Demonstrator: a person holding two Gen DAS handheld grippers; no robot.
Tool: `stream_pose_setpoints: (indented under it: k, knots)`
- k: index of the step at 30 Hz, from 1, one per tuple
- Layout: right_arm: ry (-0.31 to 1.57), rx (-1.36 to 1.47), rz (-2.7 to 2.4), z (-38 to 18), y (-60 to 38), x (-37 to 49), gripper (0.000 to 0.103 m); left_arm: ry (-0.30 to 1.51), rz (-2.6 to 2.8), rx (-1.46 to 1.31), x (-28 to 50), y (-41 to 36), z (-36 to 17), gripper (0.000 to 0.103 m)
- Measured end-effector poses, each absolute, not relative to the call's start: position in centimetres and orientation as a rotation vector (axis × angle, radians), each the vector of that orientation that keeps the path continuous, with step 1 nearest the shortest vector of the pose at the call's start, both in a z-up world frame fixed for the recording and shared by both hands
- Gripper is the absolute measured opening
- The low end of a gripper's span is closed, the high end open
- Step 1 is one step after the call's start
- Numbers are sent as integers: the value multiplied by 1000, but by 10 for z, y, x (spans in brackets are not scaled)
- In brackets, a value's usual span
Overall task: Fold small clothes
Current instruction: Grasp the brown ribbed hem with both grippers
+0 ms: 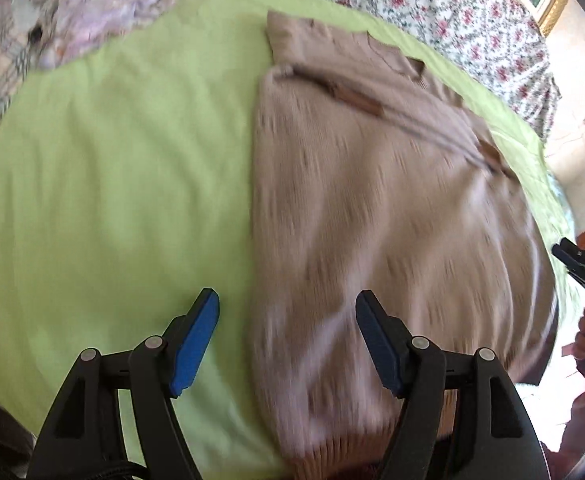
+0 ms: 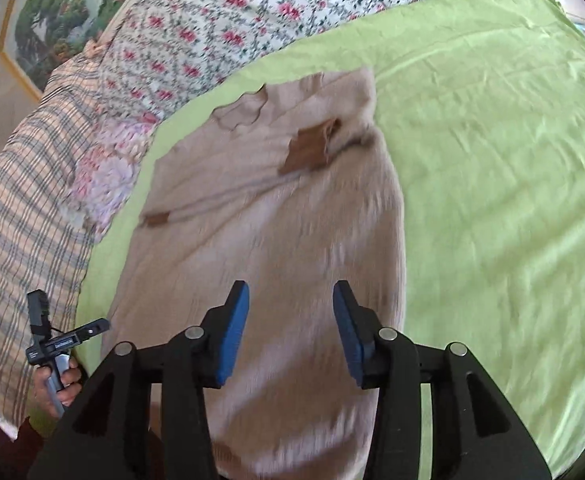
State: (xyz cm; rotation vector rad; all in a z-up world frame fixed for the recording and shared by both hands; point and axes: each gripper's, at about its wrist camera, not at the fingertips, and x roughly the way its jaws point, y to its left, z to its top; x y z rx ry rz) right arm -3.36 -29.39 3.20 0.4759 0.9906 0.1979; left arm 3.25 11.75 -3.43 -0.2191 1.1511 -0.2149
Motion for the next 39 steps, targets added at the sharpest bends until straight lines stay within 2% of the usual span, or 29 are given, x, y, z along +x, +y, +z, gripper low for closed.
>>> stream_pose_setpoints:
  k: [4,17,18,20,21,22,23,24,29,33,35,37,39]
  knots:
    - [1005,489,242,29,-294,-60,45,1126,-267,-246,1,114,-39,77]
    - [1098,537,354,-2,-302,-130,49,1129,-521,-367,-27,121,-46,75]
    - [1090,539,361,-3,-300,-130,49,1130,-525,-368,-25,120,-47,71]
    - [1077,566,382,-7,-295,-125,49,1132,-533,-357,-23,115,-47,54]
    - [1077,566,389,-9,-291,-122,49,1137,-541,-352,-22,112,-47,37]
    - [1077,545,392,-9,-287,-120,44,1146,-547,-348,-21,110,-48,16]
    - [1086,527,394,-9,-284,-119,24,1155,-548,-339,-20,107,-49,12]
    - [1097,522,393,-9,-284,-119,10,1153,-541,-327,-21,106,-49,14]
    - [1049,556,364,4,-322,-141,7,1096,-514,-312,-32,121,-37,8]
    - [1058,591,389,-3,-325,-141,7,1140,-516,-324,-28,127,-48,10]
    - [1086,607,435,-10,-317,-136,11,1169,-530,-324,-26,125,-53,16]
    - [1131,614,441,-19,-312,-133,12,1173,-565,-340,-27,124,-54,33]
    - [1137,622,464,-25,-309,-133,18,1169,-587,-335,-27,120,-54,36]
